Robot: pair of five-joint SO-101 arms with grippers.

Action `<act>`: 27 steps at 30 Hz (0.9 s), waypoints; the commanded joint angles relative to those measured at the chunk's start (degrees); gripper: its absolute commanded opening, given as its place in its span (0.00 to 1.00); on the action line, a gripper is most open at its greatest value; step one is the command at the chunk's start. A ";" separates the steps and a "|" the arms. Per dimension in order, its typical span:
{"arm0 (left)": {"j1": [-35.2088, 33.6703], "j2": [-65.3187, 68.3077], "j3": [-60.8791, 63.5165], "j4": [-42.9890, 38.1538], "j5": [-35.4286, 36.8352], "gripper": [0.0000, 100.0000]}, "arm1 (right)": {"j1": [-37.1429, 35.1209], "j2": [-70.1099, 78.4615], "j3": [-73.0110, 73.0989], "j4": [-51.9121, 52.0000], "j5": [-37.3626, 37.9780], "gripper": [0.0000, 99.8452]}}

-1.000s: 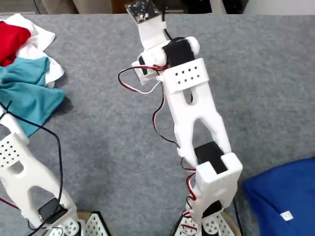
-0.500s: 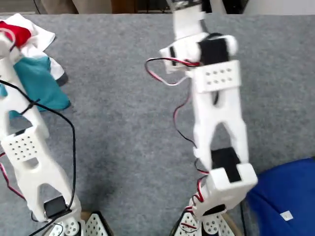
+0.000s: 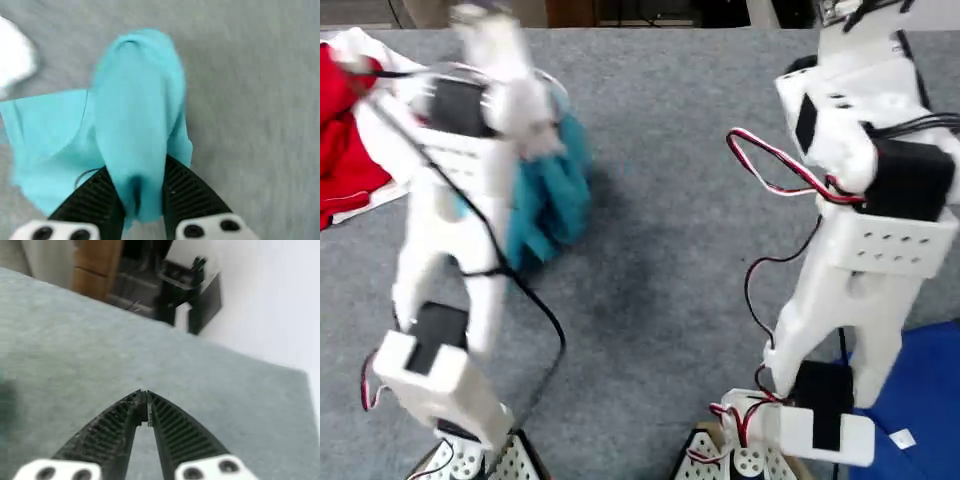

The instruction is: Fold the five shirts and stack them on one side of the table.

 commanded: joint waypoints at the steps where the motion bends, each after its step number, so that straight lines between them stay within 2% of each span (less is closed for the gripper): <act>1: 8.70 -4.62 9.49 0.53 -0.26 0.02 | 4.26 -2.77 -2.42 -3.25 1.67 0.01; 4: 13.98 -4.62 13.71 0.44 -0.18 0.02 | 7.60 -2.77 -2.42 -5.36 0.62 0.01; 10: 23.12 -4.53 16.09 0.44 -0.70 0.02 | 13.76 -1.98 -1.19 -8.53 -6.51 0.01; 12: 24.97 -4.53 16.79 0.44 -0.70 0.07 | 14.81 -1.19 -0.22 -8.88 -7.47 0.01; 14: 25.23 -4.62 17.41 0.44 0.26 0.18 | 15.16 0.04 0.84 -9.05 -7.56 0.01; 17: 22.24 -5.05 17.85 0.44 7.30 0.31 | 15.16 2.07 1.63 -8.97 -7.65 0.01; 19: 19.08 -5.14 17.32 0.44 8.97 0.35 | 15.16 3.56 1.63 -8.62 -7.65 0.01; 24: 10.99 -5.23 17.32 0.53 4.04 0.34 | 14.99 7.60 1.71 -8.53 -7.65 0.01; 27: 3.78 -4.79 17.23 0.53 2.11 0.32 | 14.20 11.12 1.71 -8.53 -7.65 0.01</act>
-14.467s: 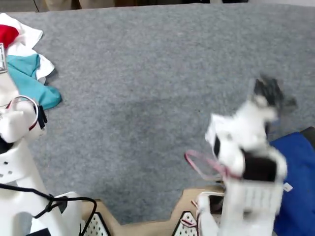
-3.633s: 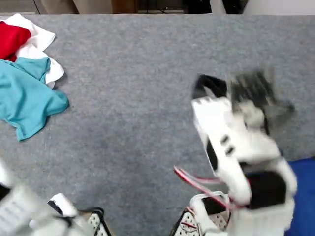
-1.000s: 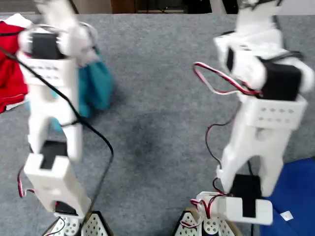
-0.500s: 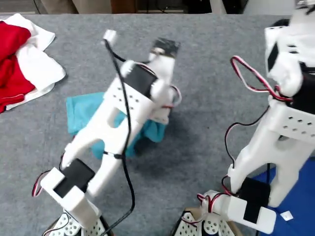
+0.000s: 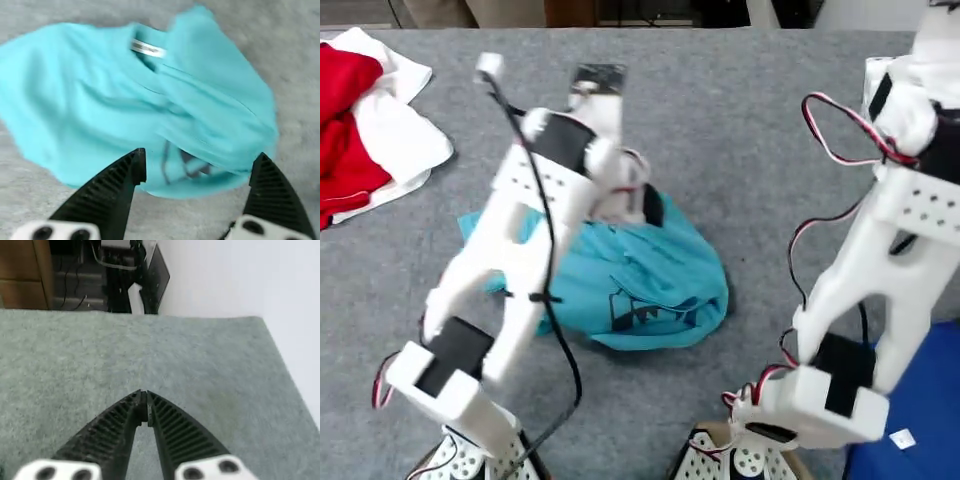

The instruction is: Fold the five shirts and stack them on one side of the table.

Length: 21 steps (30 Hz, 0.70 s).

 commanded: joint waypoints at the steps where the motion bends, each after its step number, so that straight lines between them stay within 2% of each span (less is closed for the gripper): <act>1: -8.79 -2.24 -0.53 0.53 -1.85 0.31 | -0.84 3.30 -0.22 -0.97 -0.53 0.01; 6: -20.04 0.66 1.76 0.44 -1.93 0.31 | -4.88 8.40 -0.40 -1.41 -0.35 0.01; 13: -23.21 15.25 -0.88 -1.05 -1.49 0.31 | -6.81 11.56 -1.45 -2.81 -0.53 0.01; 21: -35.25 25.98 -9.05 -0.97 -1.41 0.31 | -6.90 13.76 -1.63 -4.75 -0.18 0.01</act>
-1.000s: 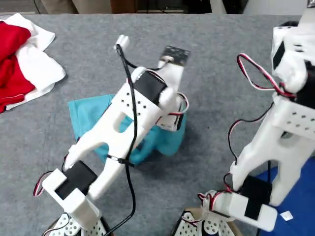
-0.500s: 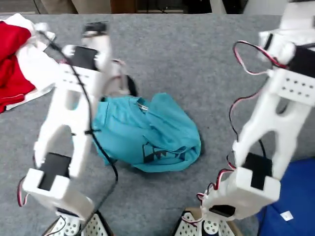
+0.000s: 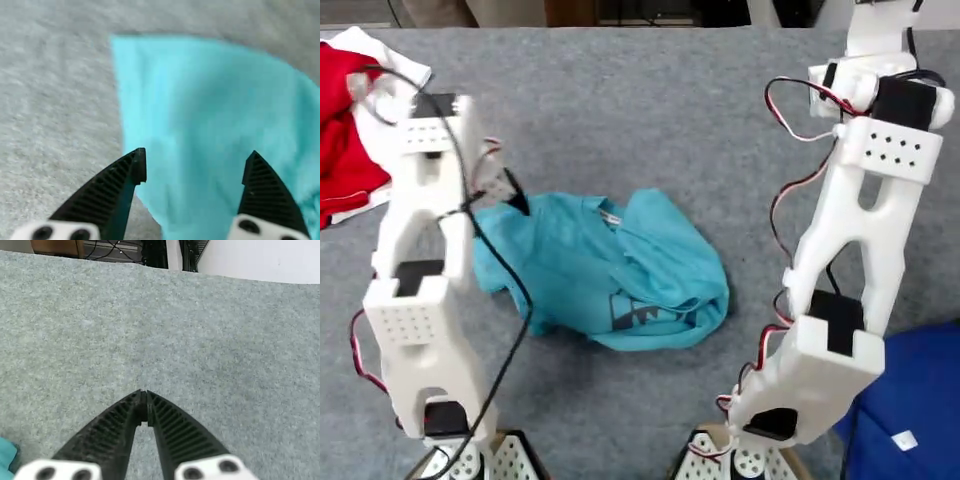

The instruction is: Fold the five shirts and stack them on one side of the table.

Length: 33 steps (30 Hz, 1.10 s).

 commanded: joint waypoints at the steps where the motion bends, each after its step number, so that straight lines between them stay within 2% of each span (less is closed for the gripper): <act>1: -3.43 1.71 -5.45 -0.53 -0.09 0.31 | -1.01 -0.04 -1.71 -1.85 -0.18 0.01; 4: -2.73 4.97 -7.03 -0.62 -0.44 0.27 | -1.10 0.04 -1.45 -2.29 -0.44 0.01; 11: 3.52 14.55 -9.93 -0.62 -0.26 0.01 | -1.10 1.54 -1.63 -2.55 -0.53 0.01; 22: 7.47 17.45 -26.02 0.97 2.02 0.02 | -1.10 1.98 -1.71 -2.55 -0.53 0.01; 28: 18.55 17.45 -32.35 0.97 2.20 0.02 | -0.48 1.98 -3.03 -2.20 -0.53 0.01; 33: 29.19 17.45 -35.43 0.97 2.29 0.02 | 4.44 1.98 -5.76 -1.67 -0.53 0.01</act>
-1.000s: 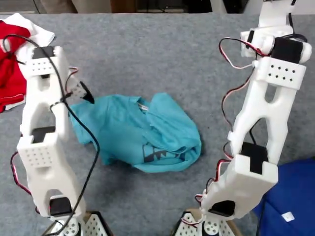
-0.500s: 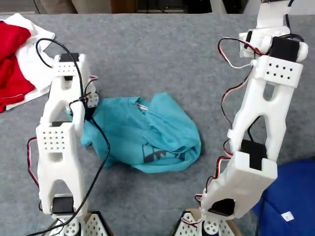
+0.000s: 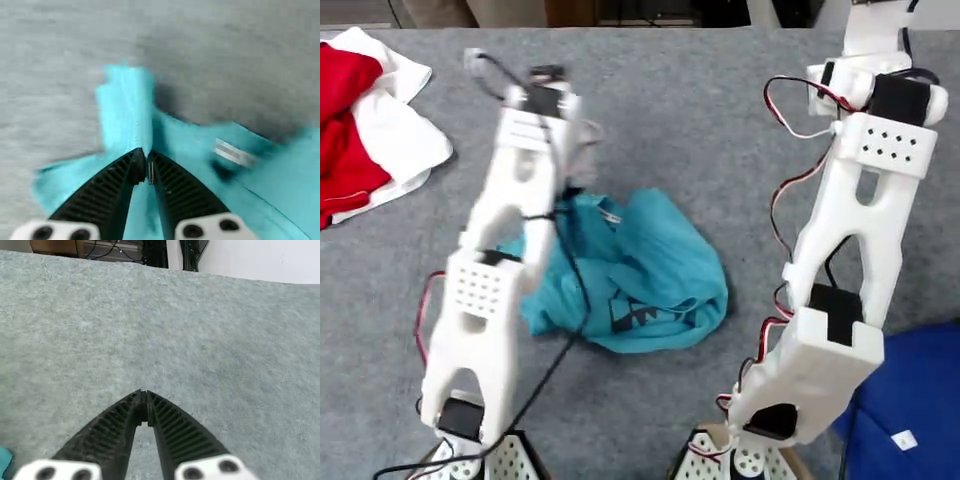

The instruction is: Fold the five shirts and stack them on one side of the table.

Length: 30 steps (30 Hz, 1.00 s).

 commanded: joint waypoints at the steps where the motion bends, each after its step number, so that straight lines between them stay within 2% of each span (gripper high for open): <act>1: 7.38 -1.10 -5.10 0.62 0.53 0.02 | 4.35 -0.40 -5.05 -0.35 -0.53 0.01; 10: 19.43 -1.10 -9.05 0.62 0.53 0.03 | 12.62 -0.40 -13.23 3.43 -0.53 0.01; 17: 20.84 -4.09 -3.08 0.62 0.53 0.19 | 14.02 -0.40 -13.85 3.34 -0.53 0.01; 21: 17.67 -9.98 -0.35 0.62 0.62 0.29 | 12.79 -0.13 -13.49 3.34 -0.53 0.01; 24: 13.71 -15.16 0.26 0.62 0.18 0.31 | 10.33 0.13 -13.32 4.04 -0.53 0.01; 30: -2.29 -25.01 0.53 0.62 -0.26 0.31 | -0.04 2.51 -13.05 6.24 -0.26 0.01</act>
